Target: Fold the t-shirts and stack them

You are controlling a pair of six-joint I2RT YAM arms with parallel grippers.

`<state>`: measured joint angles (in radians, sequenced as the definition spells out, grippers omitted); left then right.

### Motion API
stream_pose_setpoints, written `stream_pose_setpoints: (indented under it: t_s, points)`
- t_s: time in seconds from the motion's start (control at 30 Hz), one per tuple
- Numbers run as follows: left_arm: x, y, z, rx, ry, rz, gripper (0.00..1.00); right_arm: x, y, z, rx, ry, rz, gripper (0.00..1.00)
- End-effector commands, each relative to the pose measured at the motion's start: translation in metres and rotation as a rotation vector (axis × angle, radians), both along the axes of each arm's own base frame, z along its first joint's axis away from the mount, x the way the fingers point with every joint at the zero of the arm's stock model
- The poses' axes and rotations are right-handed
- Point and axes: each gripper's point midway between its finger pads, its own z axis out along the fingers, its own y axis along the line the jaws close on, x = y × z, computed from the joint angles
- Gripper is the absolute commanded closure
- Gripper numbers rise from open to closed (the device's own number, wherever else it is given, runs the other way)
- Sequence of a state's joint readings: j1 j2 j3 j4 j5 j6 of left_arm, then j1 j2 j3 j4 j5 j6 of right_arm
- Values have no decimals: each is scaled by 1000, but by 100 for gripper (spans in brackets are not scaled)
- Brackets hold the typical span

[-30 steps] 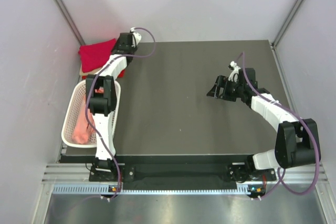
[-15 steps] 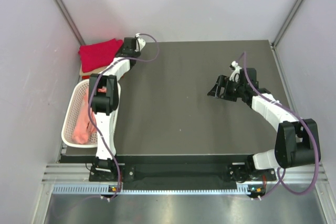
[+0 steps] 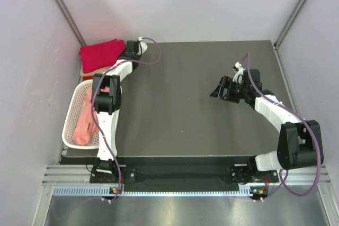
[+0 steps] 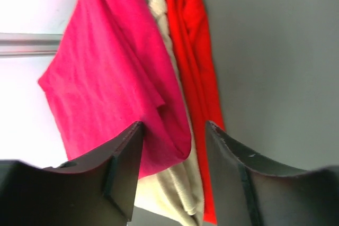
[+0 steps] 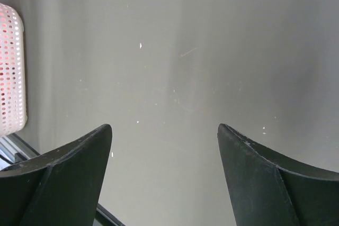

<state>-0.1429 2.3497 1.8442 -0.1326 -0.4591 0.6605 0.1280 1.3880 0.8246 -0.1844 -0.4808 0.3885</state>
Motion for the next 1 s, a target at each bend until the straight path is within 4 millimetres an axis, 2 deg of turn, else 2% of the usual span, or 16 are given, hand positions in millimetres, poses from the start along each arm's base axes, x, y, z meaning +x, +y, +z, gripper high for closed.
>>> stream_pose_setpoints:
  t_s: [0.0,0.07,0.13,0.23,0.4,0.73,0.97]
  points:
    - [14,3,25,20,-76,10,52,8,-1,18,20,-78,2,19]
    - [14,5,32,28,-85,17,63,8,-2,18,22,-79,-1,19]
    - [12,7,37,35,-93,26,85,8,-2,16,20,-78,-1,19]
    - [7,8,52,41,-118,24,100,9,-3,18,21,-83,-4,19]
    - [-7,12,69,68,-120,11,100,8,-4,20,20,-90,-8,19]
    - [-32,9,73,47,-72,-22,100,7,-5,18,19,-88,-10,18]
    - [-50,7,65,9,-49,-30,100,7,-2,16,31,-84,-3,18]
